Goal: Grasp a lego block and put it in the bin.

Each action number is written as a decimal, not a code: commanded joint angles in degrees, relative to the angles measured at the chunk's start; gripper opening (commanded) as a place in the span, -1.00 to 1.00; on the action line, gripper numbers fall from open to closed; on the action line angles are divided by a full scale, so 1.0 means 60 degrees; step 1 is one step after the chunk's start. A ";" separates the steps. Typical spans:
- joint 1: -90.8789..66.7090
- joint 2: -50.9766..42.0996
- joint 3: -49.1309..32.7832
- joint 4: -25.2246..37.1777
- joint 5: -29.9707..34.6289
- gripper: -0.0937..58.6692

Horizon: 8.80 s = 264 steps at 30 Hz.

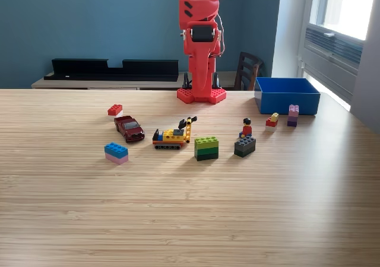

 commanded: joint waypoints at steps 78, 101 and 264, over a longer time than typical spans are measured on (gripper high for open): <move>-0.0352 -0.7852 -0.8789 0.1392 -0.0015 -1.00; -0.5098 -0.4219 -0.5859 0.1318 -0.0937 -1.00; 0.9126 -0.4248 -0.1758 0.0073 0.4248 -0.46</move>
